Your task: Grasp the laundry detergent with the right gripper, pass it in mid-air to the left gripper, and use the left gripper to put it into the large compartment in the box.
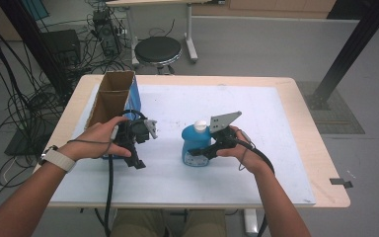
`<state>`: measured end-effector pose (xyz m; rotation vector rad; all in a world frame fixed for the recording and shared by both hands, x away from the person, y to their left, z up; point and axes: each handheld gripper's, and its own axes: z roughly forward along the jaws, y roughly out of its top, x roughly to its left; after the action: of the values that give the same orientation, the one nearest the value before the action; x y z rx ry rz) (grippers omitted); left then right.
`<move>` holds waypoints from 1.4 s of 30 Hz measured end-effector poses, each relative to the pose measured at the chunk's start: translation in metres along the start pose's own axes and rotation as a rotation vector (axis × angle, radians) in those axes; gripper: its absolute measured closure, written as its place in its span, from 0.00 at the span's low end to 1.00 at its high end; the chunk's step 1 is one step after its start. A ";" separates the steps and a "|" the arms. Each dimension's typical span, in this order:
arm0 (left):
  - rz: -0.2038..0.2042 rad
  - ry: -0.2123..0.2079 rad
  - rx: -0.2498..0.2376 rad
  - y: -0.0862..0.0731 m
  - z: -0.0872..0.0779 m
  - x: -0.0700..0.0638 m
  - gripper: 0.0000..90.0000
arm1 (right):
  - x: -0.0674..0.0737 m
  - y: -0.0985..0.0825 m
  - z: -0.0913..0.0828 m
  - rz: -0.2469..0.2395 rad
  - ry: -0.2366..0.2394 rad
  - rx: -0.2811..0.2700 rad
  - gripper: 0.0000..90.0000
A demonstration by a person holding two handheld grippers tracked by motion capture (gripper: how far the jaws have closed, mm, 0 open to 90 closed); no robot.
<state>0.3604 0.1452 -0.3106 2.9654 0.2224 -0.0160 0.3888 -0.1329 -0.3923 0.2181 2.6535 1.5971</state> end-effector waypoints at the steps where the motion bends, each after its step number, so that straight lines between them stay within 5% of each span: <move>1: 0.001 0.000 0.000 0.000 0.000 0.000 0.14 | 0.000 0.000 0.000 0.002 -0.001 -0.002 0.47; 42: 0.009 -0.002 -0.001 0.000 -0.005 -0.003 0.14 | -0.001 0.000 0.000 0.009 0.008 0.001 0.48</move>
<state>0.3575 0.1452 -0.3056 2.9650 0.2083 -0.0172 0.3900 -0.1330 -0.3925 0.2239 2.6635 1.6024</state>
